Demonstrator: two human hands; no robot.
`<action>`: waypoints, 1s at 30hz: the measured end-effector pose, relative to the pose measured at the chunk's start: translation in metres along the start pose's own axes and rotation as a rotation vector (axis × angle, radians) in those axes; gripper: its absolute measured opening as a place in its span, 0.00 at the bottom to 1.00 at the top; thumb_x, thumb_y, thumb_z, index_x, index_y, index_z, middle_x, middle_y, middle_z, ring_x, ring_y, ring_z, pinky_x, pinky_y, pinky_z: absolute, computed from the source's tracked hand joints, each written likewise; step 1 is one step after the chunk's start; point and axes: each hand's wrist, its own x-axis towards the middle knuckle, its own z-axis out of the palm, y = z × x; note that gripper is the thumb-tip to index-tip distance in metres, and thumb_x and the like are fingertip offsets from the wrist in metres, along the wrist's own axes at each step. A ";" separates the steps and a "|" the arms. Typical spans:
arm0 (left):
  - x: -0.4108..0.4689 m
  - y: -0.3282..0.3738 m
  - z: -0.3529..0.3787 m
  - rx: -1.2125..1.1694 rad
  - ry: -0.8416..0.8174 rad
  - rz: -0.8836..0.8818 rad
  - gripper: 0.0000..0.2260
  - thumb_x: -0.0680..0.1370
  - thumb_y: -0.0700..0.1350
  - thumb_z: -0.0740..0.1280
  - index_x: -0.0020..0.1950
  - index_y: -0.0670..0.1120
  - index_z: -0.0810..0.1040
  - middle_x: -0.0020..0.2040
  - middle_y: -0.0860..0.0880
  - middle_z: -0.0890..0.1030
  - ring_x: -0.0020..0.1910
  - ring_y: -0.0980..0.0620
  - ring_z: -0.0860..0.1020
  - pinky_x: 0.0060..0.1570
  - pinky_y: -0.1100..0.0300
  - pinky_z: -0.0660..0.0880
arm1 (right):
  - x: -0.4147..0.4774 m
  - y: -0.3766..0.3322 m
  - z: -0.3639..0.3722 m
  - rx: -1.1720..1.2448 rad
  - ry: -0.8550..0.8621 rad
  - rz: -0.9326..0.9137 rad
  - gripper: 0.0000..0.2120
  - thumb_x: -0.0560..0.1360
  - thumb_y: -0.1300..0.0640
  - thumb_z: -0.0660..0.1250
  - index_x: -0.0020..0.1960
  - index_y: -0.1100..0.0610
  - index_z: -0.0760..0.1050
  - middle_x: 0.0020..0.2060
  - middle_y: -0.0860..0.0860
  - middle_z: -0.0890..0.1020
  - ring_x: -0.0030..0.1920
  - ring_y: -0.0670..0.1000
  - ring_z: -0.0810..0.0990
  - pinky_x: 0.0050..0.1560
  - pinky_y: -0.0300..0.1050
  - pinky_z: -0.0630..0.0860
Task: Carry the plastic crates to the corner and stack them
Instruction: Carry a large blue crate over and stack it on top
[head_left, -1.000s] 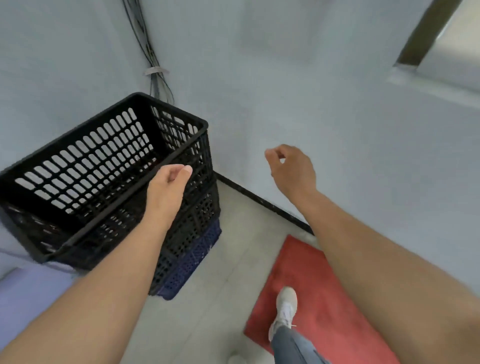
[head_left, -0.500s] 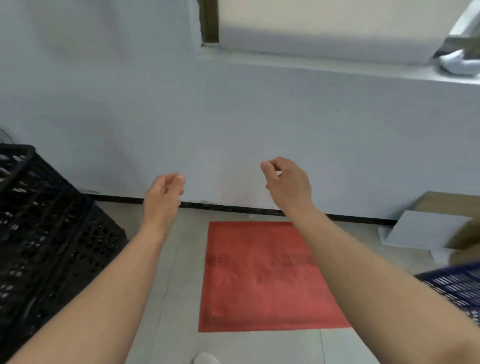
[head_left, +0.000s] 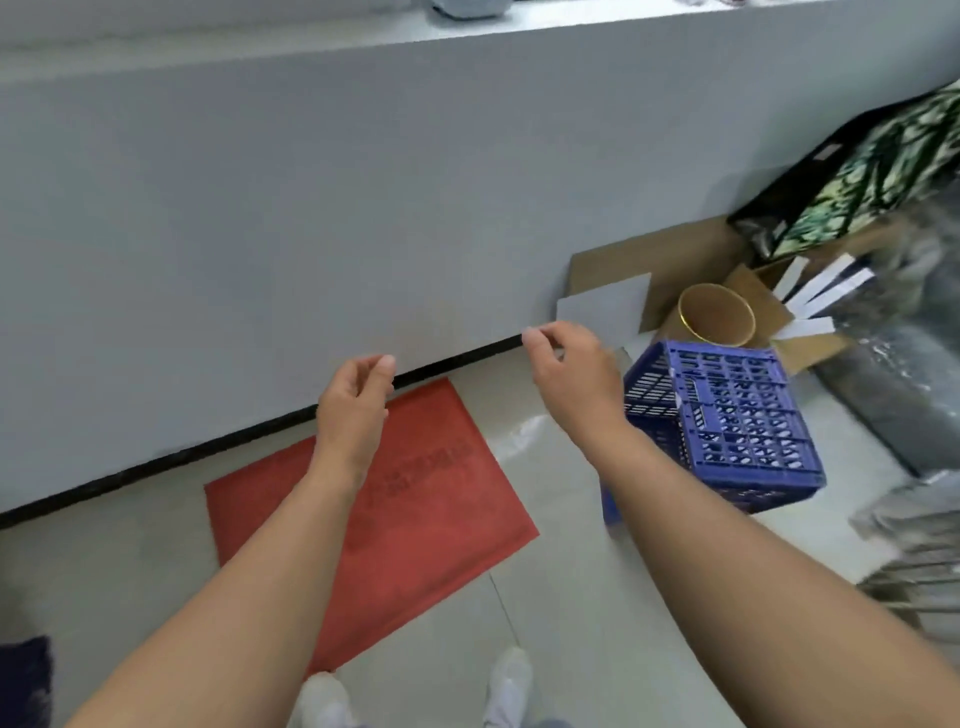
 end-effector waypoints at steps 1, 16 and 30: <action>-0.001 -0.001 0.021 0.005 -0.032 -0.009 0.03 0.80 0.50 0.63 0.51 0.54 0.75 0.49 0.56 0.79 0.52 0.55 0.78 0.48 0.59 0.74 | 0.004 0.017 -0.011 0.008 0.020 0.026 0.16 0.78 0.45 0.57 0.51 0.53 0.79 0.50 0.51 0.81 0.48 0.53 0.80 0.49 0.48 0.75; 0.066 -0.010 0.207 0.175 -0.360 -0.031 0.07 0.79 0.52 0.64 0.55 0.53 0.77 0.51 0.54 0.80 0.52 0.55 0.79 0.60 0.48 0.75 | 0.082 0.151 -0.085 0.011 0.223 0.333 0.15 0.78 0.44 0.56 0.48 0.51 0.78 0.44 0.50 0.81 0.45 0.52 0.79 0.43 0.46 0.73; 0.150 -0.106 0.338 0.215 -0.387 -0.176 0.09 0.78 0.49 0.66 0.57 0.49 0.78 0.50 0.55 0.80 0.52 0.53 0.79 0.60 0.51 0.75 | 0.187 0.291 -0.069 0.035 0.286 0.539 0.13 0.76 0.42 0.57 0.41 0.48 0.74 0.38 0.47 0.80 0.42 0.54 0.82 0.45 0.55 0.78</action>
